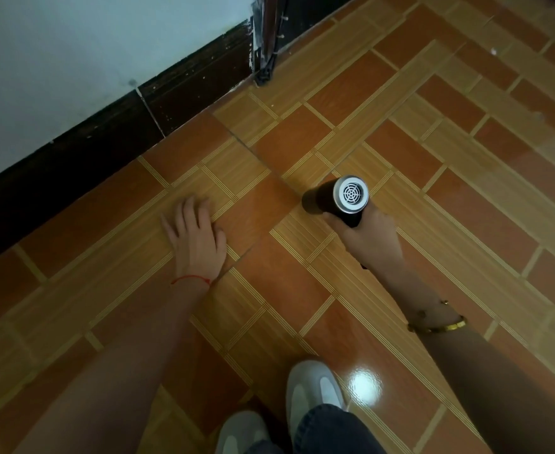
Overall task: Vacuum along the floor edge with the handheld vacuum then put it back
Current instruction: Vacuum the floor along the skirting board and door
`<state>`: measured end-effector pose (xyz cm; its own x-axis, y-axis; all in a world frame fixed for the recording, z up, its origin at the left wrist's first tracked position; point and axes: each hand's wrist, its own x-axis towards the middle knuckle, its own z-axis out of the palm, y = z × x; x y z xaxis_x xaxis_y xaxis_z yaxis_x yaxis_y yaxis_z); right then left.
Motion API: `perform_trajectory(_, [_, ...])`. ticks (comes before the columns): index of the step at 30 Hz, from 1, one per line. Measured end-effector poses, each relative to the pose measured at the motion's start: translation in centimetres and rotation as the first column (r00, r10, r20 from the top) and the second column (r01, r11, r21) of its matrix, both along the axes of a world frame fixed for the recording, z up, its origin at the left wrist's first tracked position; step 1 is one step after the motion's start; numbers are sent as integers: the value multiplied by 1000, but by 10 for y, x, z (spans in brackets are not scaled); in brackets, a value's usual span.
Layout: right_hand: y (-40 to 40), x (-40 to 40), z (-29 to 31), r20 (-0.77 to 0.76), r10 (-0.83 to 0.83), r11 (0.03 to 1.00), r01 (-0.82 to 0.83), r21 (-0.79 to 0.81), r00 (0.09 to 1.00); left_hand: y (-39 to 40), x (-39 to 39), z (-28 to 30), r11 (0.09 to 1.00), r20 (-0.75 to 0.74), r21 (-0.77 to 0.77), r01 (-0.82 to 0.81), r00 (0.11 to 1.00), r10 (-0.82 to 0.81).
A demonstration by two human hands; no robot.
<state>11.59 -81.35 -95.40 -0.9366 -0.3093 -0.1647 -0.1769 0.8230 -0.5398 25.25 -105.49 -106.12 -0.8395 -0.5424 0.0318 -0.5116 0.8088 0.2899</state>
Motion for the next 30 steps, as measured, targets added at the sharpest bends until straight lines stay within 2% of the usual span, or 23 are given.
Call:
perform_trajectory(4, [-26,-17,-2,-32,11,1000,-11,8,999,-20,-13,0,1000,4,-24,1,1000,-1])
perform_trajectory(10, [-76,-38,-10,2,161,985,-161,-58,987,-45,-28,0,998,3,-34,-46,999,46])
perform_trajectory(18, [-130,-114,-15,-39,-5,997,2,-77,999,-47,-29,-4,994,55,-13,-106,993,106])
perform_trajectory(23, [-160,-152,-14,-31,-15,997,12,-76,999,-47,-30,-1,994,115,-12,-108,987,109])
perform_trajectory(30, [-174,-164,-8,45,228,974,-228,-14,973,-50,-30,4,995,185,20,-98,978,93])
